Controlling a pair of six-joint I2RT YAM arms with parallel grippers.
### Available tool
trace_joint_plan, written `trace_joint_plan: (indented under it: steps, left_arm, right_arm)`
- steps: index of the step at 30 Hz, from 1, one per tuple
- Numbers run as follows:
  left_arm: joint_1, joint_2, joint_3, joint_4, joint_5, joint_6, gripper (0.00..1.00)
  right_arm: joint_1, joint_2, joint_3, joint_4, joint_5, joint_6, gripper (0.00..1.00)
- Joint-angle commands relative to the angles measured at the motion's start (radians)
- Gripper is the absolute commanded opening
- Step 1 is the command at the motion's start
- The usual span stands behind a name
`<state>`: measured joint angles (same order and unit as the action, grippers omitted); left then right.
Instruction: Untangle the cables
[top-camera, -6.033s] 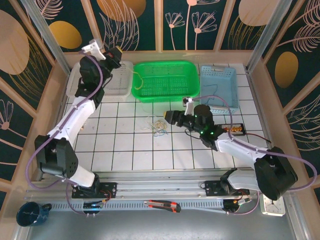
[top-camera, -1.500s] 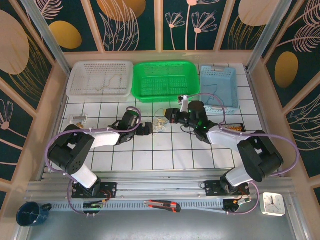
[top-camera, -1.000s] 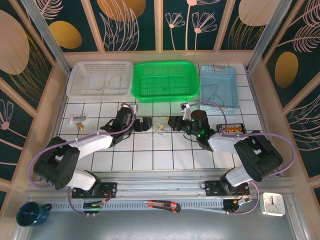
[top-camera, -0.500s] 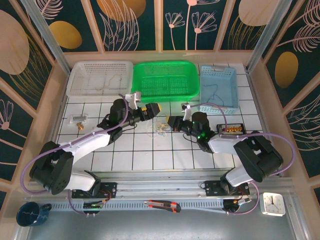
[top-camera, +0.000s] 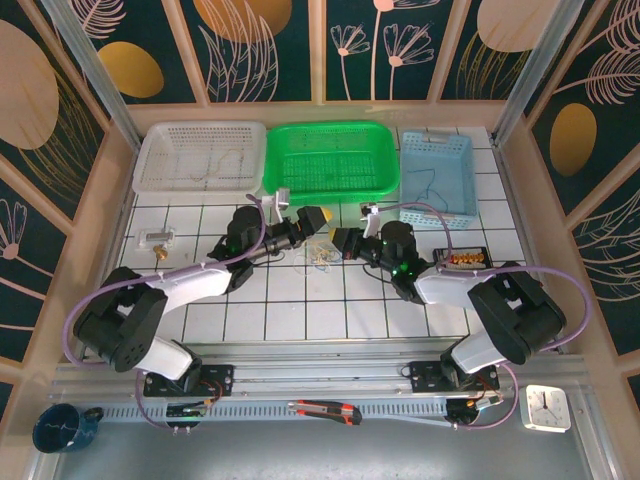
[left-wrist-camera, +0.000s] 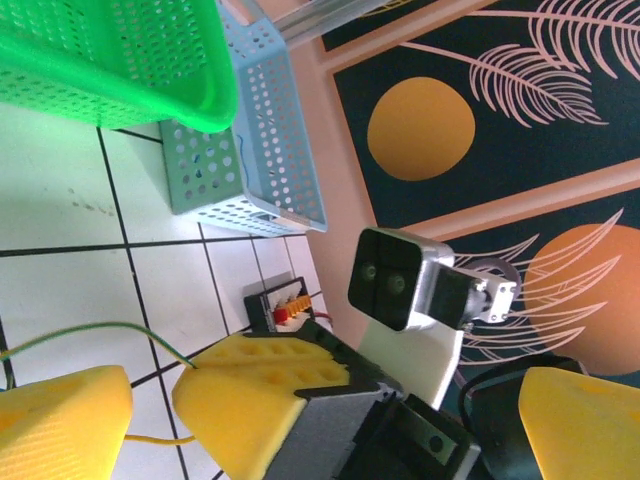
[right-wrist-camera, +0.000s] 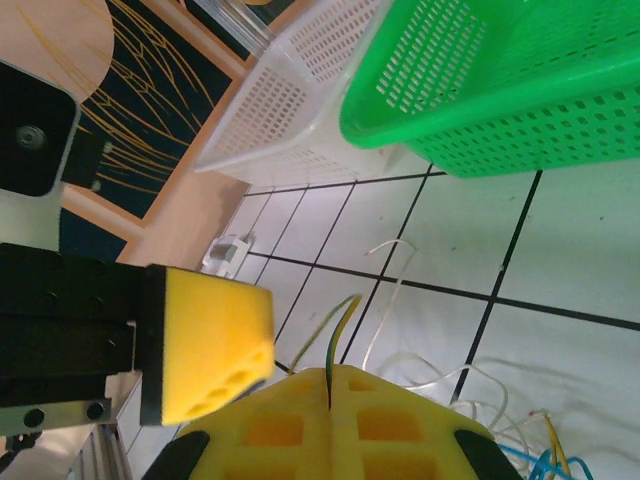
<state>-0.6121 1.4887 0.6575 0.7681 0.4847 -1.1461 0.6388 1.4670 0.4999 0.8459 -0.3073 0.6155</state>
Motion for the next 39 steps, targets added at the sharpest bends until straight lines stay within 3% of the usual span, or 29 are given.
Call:
trace_joint_plan:
  steps: [1,20,31,39]
  left_arm:
    - [-0.011,0.025,0.001,0.093,0.034,-0.033,0.99]
    - [-0.016,0.096,0.001,0.039,-0.067,0.004,0.99]
    - [-0.016,-0.006,-0.017,0.023,-0.116,0.078,0.99]
    - [-0.016,-0.077,-0.051,0.009,-0.101,0.100,0.85]
  right_arm:
    - [0.009,0.012,0.026,-0.007,0.026,-0.025,0.00]
    - [0.025,-0.059,-0.006,0.011,0.031,-0.009,0.00]
    - [0.023,-0.143,-0.009,-0.060,0.060,-0.014,0.00]
    - [0.021,-0.117,0.011,-0.074,0.063,0.026,0.00]
